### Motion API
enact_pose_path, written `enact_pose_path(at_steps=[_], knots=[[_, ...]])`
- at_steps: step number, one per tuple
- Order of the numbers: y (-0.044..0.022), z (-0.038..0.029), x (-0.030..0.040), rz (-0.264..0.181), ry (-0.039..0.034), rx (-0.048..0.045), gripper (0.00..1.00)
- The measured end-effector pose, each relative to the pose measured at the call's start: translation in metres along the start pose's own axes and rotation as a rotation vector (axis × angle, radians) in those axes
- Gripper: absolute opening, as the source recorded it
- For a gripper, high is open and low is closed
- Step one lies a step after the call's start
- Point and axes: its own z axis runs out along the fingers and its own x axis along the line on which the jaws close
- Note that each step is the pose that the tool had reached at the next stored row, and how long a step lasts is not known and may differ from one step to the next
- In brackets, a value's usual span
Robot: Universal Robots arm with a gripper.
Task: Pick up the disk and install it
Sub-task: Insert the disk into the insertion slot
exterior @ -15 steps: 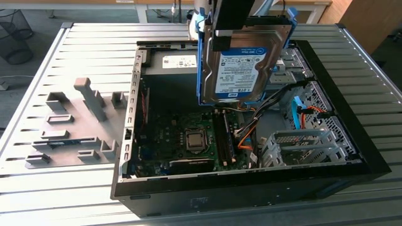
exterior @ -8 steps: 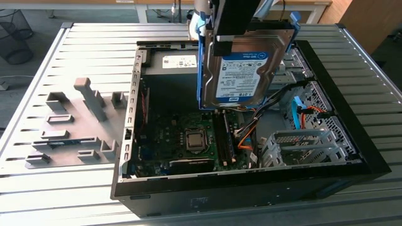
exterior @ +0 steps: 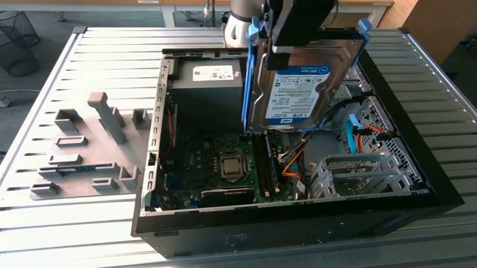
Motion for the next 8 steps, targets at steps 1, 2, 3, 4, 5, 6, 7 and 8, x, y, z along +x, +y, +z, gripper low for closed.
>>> enact_pose_path(at_steps=[1,2,3,4,5,6,7,8], knots=[[-0.0002,0.0001,0.0017,0.000,-0.0010,0.0000,0.36],[-0.0003,0.0002,0.0037,0.000,-0.0013,-0.0001,0.36],[-0.0005,0.0004,0.0058,0.000,-0.0018,-0.0001,0.36],[-0.0006,0.0004,0.0080,0.000,-0.0019,-0.0001,0.36],[-0.0009,0.0005,0.0106,0.000,-0.0019,-0.0001,0.36],[-0.0013,0.0007,0.0128,0.000,-0.0020,-0.0002,0.36],[-0.0021,0.0009,0.0149,0.000,-0.0021,-0.0001,0.36],[-0.0035,0.0011,0.0167,0.000,-0.0021,-0.0001,0.36]])
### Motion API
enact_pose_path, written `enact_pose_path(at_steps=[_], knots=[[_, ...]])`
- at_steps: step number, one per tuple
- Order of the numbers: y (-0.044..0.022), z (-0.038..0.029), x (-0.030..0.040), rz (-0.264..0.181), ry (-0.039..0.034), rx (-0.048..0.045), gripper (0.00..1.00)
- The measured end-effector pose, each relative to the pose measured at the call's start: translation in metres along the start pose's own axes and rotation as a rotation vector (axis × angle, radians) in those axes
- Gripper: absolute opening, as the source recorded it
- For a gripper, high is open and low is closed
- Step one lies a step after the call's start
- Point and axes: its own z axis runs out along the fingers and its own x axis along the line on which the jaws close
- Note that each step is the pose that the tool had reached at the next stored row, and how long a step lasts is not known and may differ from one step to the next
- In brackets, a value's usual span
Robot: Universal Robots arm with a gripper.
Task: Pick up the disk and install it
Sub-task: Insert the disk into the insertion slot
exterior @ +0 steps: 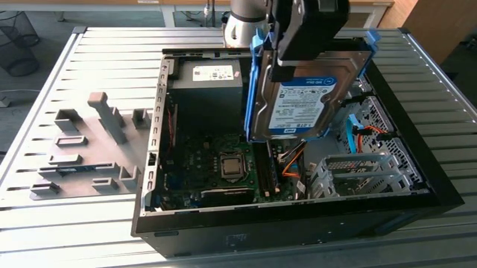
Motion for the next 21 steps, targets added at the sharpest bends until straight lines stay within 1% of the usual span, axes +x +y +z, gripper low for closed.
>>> enact_pose_path(at_steps=[2,4,7,9,12,21], knots=[[-0.0039,0.0003,0.0025,0.000,0.0000,0.0000,0.36],[-0.0099,0.0007,0.0039,0.000,0.0001,0.0000,0.36],[-0.0189,0.0013,0.0048,0.000,0.0002,0.0000,0.36],[-0.0229,0.0016,0.0051,0.000,0.0001,0.0000,0.36],[-0.0239,0.0017,0.0052,0.000,0.0001,0.0000,0.36],[-0.0241,0.0017,0.0054,0.000,0.0000,0.0000,0.36]])
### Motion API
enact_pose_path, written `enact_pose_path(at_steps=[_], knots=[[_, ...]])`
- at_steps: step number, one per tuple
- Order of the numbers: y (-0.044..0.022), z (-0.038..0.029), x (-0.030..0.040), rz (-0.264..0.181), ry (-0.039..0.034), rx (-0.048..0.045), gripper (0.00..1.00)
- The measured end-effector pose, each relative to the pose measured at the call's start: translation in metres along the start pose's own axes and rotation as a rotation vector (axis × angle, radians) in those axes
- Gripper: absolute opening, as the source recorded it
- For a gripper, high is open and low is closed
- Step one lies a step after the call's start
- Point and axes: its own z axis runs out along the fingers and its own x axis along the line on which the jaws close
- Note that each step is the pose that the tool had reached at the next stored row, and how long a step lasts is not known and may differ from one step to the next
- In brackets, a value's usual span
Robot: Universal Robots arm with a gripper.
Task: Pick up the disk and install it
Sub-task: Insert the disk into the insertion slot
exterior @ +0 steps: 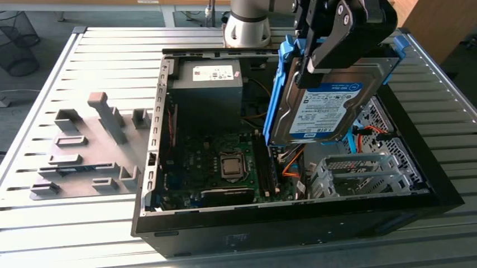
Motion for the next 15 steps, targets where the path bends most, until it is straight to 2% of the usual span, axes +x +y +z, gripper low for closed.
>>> enact_pose_path(at_steps=[9,15], knots=[[-0.0009,-0.0001,0.0065,0.000,0.0001,0.0000,0.36],[-0.0099,0.0000,0.0069,0.000,0.0001,0.0000,0.36]])
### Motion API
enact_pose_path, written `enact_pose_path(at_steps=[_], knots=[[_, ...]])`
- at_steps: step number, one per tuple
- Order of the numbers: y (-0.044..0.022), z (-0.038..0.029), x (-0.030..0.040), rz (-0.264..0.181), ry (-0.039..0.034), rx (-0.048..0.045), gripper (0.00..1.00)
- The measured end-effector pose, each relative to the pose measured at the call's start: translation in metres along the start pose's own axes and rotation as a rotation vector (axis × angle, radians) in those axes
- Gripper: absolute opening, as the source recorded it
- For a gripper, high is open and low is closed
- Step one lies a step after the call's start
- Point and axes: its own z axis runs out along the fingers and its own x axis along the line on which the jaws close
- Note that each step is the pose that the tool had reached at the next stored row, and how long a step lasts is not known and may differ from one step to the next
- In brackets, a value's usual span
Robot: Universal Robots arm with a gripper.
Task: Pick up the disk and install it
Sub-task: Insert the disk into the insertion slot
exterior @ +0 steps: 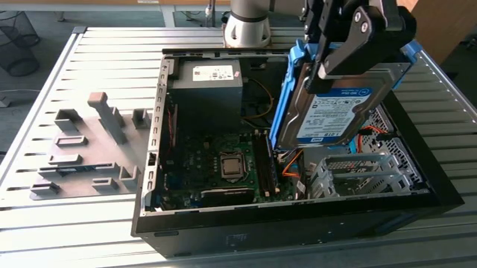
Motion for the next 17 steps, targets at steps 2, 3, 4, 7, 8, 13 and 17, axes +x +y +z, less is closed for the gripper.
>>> enact_pose_path(at_steps=[2,3,4,7,8,13,17], knots=[[-0.0038,0.0001,0.0000,0.000,-0.0002,0.0000,0.36],[-0.0055,0.0002,0.0000,0.000,-0.0002,0.0000,0.36],[-0.0075,0.0001,-0.0001,0.000,-0.0001,0.0000,0.36],[-0.0149,0.0002,-0.0002,0.000,0.0000,-0.0001,0.36],[-0.0170,0.0002,0.0001,0.000,-0.0001,-0.0001,0.36],[-0.0224,0.0010,0.0084,0.000,-0.0007,-0.0001,0.36],[-0.0285,0.0029,0.0128,0.000,-0.0012,-0.0001,0.36]])
